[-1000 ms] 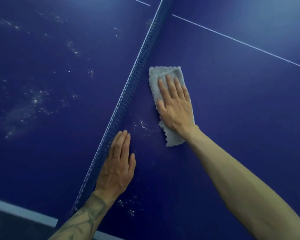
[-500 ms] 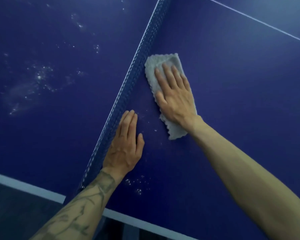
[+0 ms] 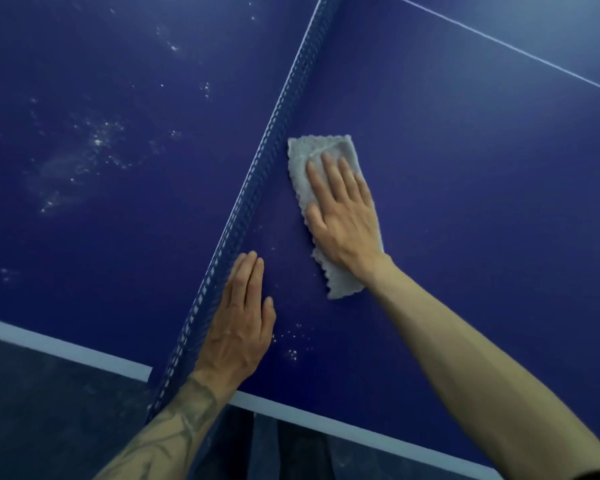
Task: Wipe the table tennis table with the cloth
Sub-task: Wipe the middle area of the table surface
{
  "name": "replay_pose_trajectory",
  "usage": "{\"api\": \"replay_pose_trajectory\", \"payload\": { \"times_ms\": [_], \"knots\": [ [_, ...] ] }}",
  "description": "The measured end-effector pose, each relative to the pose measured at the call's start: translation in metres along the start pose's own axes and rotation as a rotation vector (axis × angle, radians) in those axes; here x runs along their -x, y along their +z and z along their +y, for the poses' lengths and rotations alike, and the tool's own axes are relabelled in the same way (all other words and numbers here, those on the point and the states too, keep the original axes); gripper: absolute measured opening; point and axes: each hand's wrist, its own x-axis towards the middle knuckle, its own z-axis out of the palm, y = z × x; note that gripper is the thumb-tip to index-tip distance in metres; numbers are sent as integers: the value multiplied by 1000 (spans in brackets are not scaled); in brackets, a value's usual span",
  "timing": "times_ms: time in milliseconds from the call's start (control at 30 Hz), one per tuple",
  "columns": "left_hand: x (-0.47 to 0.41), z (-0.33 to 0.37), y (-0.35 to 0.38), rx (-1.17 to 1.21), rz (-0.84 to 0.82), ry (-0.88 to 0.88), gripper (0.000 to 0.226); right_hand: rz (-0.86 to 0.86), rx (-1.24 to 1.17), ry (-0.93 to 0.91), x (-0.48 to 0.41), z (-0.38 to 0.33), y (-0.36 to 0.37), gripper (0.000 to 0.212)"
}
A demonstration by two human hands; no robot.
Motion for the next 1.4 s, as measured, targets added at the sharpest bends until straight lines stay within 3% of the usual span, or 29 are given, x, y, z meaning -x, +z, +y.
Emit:
{"api": "replay_pose_trajectory", "payload": {
  "times_ms": [200,267,467,533,667,733,867,1000,1067,1267,1333,1400],
  "knots": [
    [3,-7,7,53,25,24,54,4,-14,-260,57,-38,22,67],
    [3,-7,7,37,22,21,53,-23,-3,-226,77,-22,18,67],
    [3,-7,13,70,52,18,51,-1,-25,160,44,-1,6,68],
    [3,-8,13,74,52,27,52,-5,-25,121,30,-20,8,69],
    [4,-9,3,114,75,11,51,-27,18,-222,61,-48,20,67],
    [6,-7,-3,138,83,12,49,-46,1,-293,88,-39,21,66],
    [14,-3,-13,151,58,-7,49,-52,-14,-86,88,-22,13,65],
    [27,-5,-15,164,73,-49,48,-28,-9,80,53,-51,11,67],
    [34,-7,-13,175,84,-75,48,-17,-11,31,46,-70,16,67],
    [56,-3,-18,200,83,-86,45,-41,-34,-379,112,-79,31,65],
    [65,1,-22,195,73,-92,45,-54,-18,-349,135,-57,27,65],
    [74,6,-24,201,69,-136,44,-42,-19,-164,152,-44,23,65]
  ]
}}
